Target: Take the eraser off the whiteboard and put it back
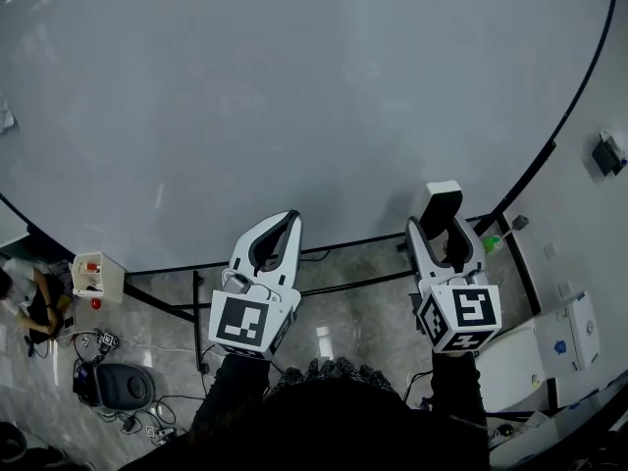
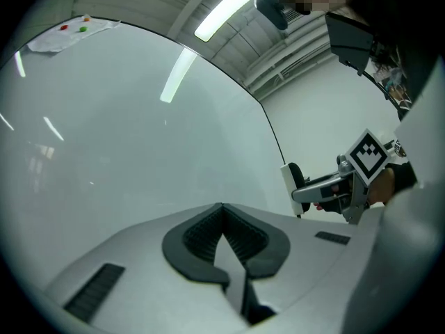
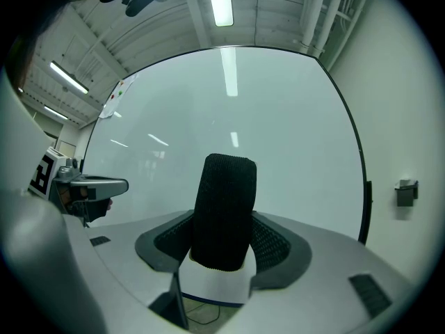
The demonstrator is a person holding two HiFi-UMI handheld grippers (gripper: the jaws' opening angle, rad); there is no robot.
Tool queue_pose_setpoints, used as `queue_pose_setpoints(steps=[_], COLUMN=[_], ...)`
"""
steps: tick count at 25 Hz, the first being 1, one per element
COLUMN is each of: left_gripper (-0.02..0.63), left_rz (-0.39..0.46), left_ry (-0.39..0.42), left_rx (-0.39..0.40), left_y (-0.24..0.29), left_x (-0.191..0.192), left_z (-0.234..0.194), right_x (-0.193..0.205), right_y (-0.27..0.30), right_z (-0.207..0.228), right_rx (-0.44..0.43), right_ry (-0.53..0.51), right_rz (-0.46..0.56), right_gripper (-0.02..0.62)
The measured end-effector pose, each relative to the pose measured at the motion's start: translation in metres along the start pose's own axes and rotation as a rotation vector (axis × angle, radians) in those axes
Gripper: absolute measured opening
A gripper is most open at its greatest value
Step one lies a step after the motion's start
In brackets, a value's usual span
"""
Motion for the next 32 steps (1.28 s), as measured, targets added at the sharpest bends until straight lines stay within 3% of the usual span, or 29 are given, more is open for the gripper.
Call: queue_pose_setpoints(steps=[20, 32], left_gripper=[0.006, 0.006], left_rz=[0.005, -0.002], left_ry=[-0.024, 0.000], left_rx=[-0.003, -0.129], left_y=[-0.073, -0.124], left_x=[0.001, -0.012], left_z=[-0.081, -0.095], right_x=[-0.009, -0.020], right_y=[0.000, -0.014], right_z=[-0.106, -0.142], right_rx=[0.031, -0.071], right_ry=[0.018, 0.002], right_rz=[0.013, 0.022], right_gripper=[0.245, 0.245])
Point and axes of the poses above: the fingertips, and each gripper's own axes: y forward along the fingers, z to its right, x out of its underside, the point moved 10 cm from there along -y, backward along the fingers, and after that the axes turned 12 degrees about -x, right-handed, at the moved point
